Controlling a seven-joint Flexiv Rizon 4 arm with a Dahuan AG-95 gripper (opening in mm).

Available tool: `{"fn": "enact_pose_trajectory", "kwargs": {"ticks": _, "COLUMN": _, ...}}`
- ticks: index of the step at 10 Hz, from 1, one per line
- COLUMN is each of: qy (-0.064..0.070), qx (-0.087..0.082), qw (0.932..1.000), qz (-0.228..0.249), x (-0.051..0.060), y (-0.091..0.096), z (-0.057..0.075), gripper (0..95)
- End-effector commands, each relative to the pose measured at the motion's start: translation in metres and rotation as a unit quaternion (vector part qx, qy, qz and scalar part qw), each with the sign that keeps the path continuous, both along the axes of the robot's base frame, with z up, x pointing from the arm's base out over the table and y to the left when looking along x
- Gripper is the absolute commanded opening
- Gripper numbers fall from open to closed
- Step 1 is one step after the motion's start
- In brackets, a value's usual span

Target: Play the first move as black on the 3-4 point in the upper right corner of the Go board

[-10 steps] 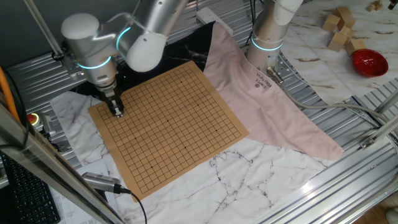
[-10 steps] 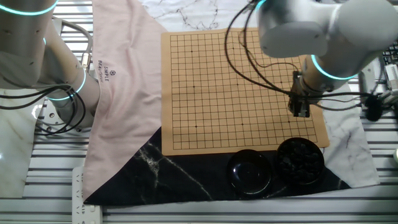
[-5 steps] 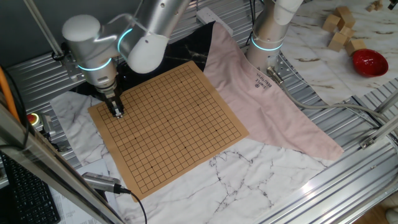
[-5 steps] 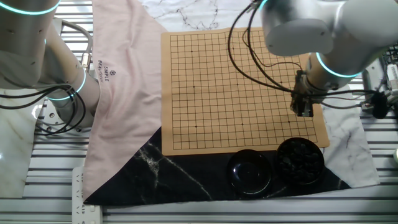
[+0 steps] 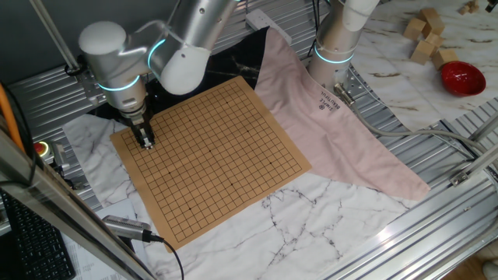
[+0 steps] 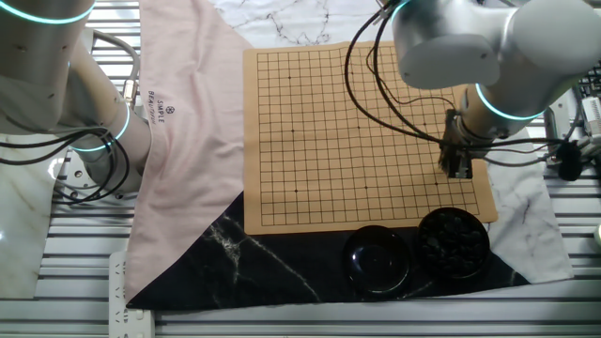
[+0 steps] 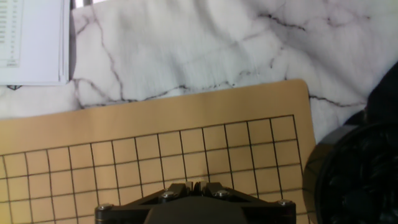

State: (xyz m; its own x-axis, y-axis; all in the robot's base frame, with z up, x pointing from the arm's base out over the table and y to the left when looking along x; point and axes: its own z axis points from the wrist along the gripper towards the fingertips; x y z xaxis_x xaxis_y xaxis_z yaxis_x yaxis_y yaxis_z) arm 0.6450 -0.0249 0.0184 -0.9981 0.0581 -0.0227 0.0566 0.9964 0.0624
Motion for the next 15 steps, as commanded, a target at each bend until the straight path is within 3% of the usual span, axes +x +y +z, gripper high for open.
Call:
{"fn": "enact_pose_trajectory", "kwargs": {"ticks": 1, "qy": 0.0, "qx": 0.0, "qw": 1.0, "qz": 0.001, "x": -0.0008, "y": -0.0002, "z": -0.0008, "gripper": 0.0}}
{"fn": "enact_pose_trajectory", "kwargs": {"ticks": 5, "qy": -0.001, "qx": 0.006, "qw": 1.0, "qz": 0.003, "x": -0.0023, "y": -0.0001, "z": -0.0028, "gripper": 0.0}}
{"fn": "enact_pose_trajectory", "kwargs": {"ticks": 7, "qy": -0.003, "qx": 0.018, "qw": 0.9998, "qz": 0.0, "x": -0.0024, "y": -0.0002, "z": -0.0026, "gripper": 0.0}}
{"fn": "enact_pose_trajectory", "kwargs": {"ticks": 8, "qy": -0.004, "qx": 0.03, "qw": 0.9995, "qz": -0.001, "x": -0.0025, "y": -0.0004, "z": -0.002, "gripper": 0.0}}
{"fn": "enact_pose_trajectory", "kwargs": {"ticks": 9, "qy": -0.003, "qx": 0.055, "qw": 0.9985, "qz": -0.003, "x": -0.0028, "y": -0.0012, "z": -0.0003, "gripper": 0.0}}
{"fn": "enact_pose_trajectory", "kwargs": {"ticks": 12, "qy": -0.002, "qx": 0.082, "qw": 0.9966, "qz": 0.0, "x": -0.0045, "y": -0.0071, "z": 0.0037, "gripper": 0.0}}
{"fn": "enact_pose_trajectory", "kwargs": {"ticks": 15, "qy": -0.004, "qx": 0.095, "qw": 0.9954, "qz": 0.007, "x": -0.004, "y": -0.0078, "z": 0.0044, "gripper": 0.0}}
